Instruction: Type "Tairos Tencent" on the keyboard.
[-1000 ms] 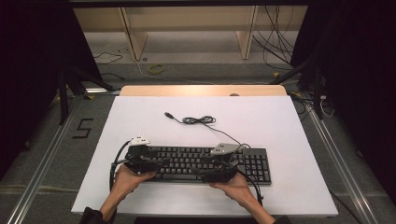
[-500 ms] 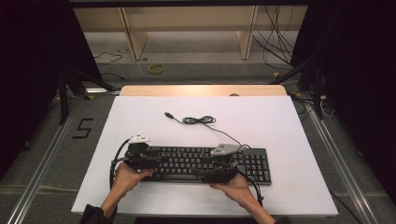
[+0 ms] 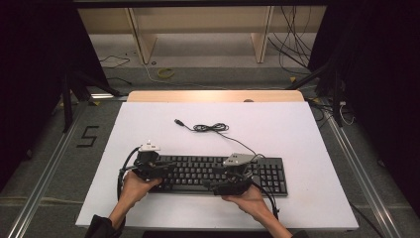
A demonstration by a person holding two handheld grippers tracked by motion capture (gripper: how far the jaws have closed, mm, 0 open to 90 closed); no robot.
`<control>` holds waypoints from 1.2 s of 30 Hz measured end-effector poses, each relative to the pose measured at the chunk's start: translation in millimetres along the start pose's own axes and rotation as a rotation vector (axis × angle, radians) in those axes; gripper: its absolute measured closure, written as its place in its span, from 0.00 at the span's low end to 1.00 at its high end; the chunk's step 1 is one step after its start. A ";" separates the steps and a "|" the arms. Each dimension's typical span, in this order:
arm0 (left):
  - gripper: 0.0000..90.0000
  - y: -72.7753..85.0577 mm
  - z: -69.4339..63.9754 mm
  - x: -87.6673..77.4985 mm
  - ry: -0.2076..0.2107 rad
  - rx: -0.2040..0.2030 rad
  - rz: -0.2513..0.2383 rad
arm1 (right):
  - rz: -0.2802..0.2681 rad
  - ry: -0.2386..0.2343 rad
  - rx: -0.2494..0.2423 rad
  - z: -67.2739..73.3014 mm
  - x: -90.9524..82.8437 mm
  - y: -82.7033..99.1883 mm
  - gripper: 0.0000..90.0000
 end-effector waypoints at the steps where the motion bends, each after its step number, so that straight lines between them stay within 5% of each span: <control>1: 0.87 0.3 0.0 0.6 0.000 -0.003 0.003 | 0.000 0.000 -0.001 0.1 0.1 0.0 0.39; 12: 0.99 0.4 2.1 9.0 -0.004 0.010 0.026 | 0.000 -0.001 -0.004 0.8 0.5 0.3 0.37; 36: 1.00 5.4 3.0 20.7 -0.015 0.019 0.062 | 0.001 0.004 -0.007 0.9 0.8 0.4 0.36</control>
Point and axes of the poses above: each handheld gripper's, and its own axes: x roughly forward along the jaws, y roughly out of its underside, z roughly to its left, the point moved 8 cm from there along x, roughly forward along the jaws, and after that the axes turned 11 degrees about y, right-handed, at the moved point
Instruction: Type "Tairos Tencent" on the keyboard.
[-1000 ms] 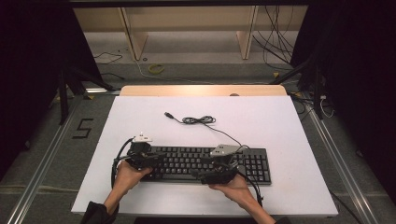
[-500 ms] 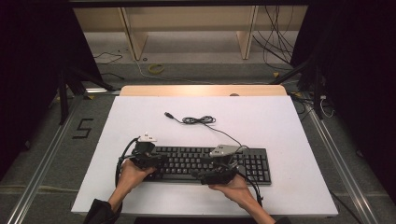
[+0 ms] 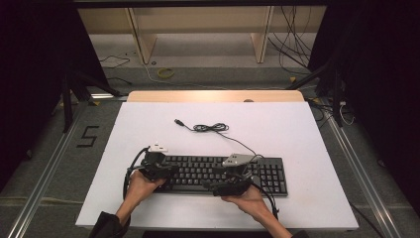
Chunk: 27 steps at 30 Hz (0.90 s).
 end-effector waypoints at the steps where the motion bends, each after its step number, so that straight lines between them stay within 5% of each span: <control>1: 1.00 -0.1 0.0 -0.1 0.001 -0.002 -0.001 | 0.002 0.001 0.001 0.2 -0.3 0.0 0.37; 11: 0.88 -2.9 -3.2 -10.5 0.008 -0.016 -0.035 | -0.001 0.001 -0.002 2.0 0.8 -1.2 0.39; 27: 0.56 -4.8 -17.9 -31.9 0.086 -0.041 -0.141 | 0.022 0.017 -0.021 6.0 12.4 -2.9 0.70</control>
Point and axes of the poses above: each handheld gripper's, and its own axes: x roughly forward along the jaws, y roughly out of its underside, z roughly to its left, the point moved 8 cm from there along x, roughly forward along the jaws, and after that the axes turned 11 degrees about y, right-handed, at the moved point
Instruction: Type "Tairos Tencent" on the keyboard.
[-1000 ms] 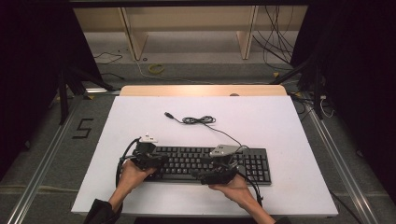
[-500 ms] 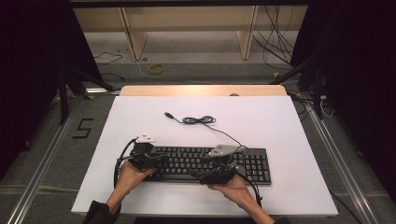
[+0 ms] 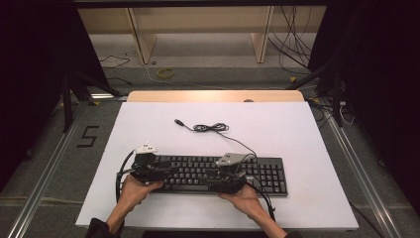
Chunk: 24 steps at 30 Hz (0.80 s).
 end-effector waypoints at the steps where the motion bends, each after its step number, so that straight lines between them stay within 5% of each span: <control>1: 0.55 0.1 -1.5 -1.1 0.005 0.000 -0.006 | 0.003 0.000 -0.002 0.7 0.8 -0.1 0.72; 24: 0.37 11.1 -17.7 -17.7 0.021 0.019 -0.100 | 0.066 0.003 -0.053 11.6 25.3 4.1 0.98</control>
Point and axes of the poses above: each handheld gripper's, and its own axes: x roughly forward along the jaws, y roughly out of its underside, z roughly to its left, the point moved 8 cm from there along x, roughly forward along the jaws, and after that the axes turned 11 degrees about y, right-handed, at the moved point
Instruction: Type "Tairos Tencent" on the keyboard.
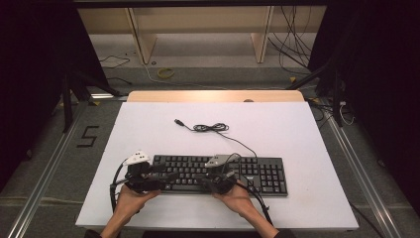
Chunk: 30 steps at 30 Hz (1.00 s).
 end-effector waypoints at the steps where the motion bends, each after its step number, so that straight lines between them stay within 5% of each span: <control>1: 0.37 0.8 -1.0 -0.1 0.001 -0.002 -0.003 | 0.003 0.002 -0.001 -0.1 0.9 0.4 0.99; 30: 0.34 12.3 -9.1 1.5 -0.003 0.036 0.014 | 0.043 0.021 0.001 -1.2 13.7 5.9 1.00</control>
Point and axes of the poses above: each handheld gripper's, and its own axes: x roughly forward along the jaws, y roughly out of its underside, z roughly to its left, the point moved 8 cm from there along x, roughly forward along the jaws, and after that the axes turned 11 degrees about y, right-handed, at the moved point
